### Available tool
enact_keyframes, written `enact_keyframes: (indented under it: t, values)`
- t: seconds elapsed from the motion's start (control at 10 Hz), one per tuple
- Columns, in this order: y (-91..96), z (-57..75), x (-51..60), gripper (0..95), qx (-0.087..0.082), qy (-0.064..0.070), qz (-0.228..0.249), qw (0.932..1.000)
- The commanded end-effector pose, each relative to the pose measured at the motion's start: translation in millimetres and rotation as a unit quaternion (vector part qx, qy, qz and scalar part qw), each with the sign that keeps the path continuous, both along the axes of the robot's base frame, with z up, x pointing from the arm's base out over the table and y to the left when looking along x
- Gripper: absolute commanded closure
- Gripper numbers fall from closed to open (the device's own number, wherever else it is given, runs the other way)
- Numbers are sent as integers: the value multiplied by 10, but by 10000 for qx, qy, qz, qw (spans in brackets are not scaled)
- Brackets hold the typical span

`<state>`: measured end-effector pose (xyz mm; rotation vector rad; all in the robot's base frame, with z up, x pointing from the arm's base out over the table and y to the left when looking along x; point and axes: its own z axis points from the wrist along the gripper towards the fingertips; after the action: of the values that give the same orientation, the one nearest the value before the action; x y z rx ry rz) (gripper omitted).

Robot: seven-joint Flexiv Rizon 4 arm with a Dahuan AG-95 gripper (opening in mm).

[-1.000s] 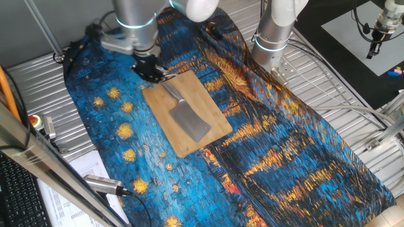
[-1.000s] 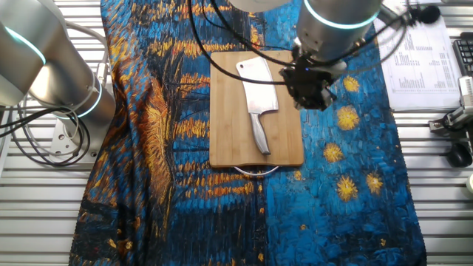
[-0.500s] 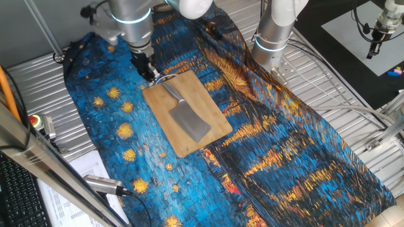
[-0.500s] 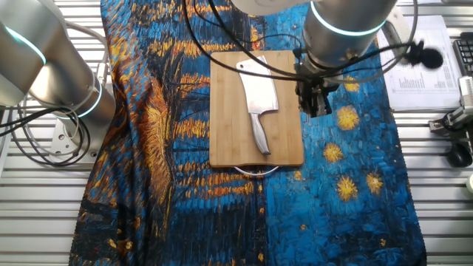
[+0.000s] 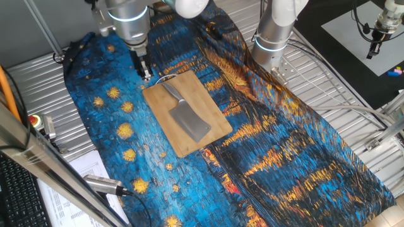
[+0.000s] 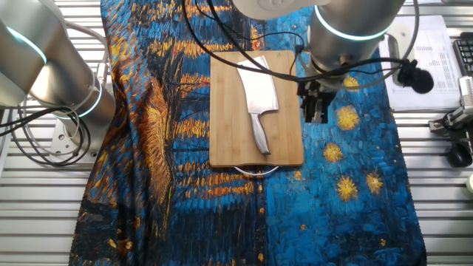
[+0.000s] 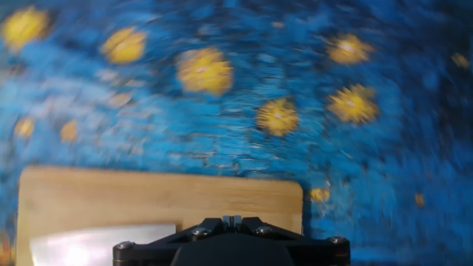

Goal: Put the knife on the cutting board

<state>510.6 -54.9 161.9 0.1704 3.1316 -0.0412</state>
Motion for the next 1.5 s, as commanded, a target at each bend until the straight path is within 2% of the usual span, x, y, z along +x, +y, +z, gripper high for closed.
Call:
enact_keyframes:
  t: [0.1, 0.3, 0.5, 0.7, 0.9, 1.5]
  values:
    - [-123, 21, 12, 950, -214, -4, -68, 9997]
    - [-181, 42, 9, 950, -174, -32, -78, 9998]
    - [-180, 41, 9, 950, -80, 18, 41, 10000]
    - [-181, 40, 10, 950, -17, -22, 72, 10000]
    - [-187, 46, 9, 950, -9, -109, 90, 9999]
    - [-188, 48, 8, 950, -5, -101, 82, 9999]
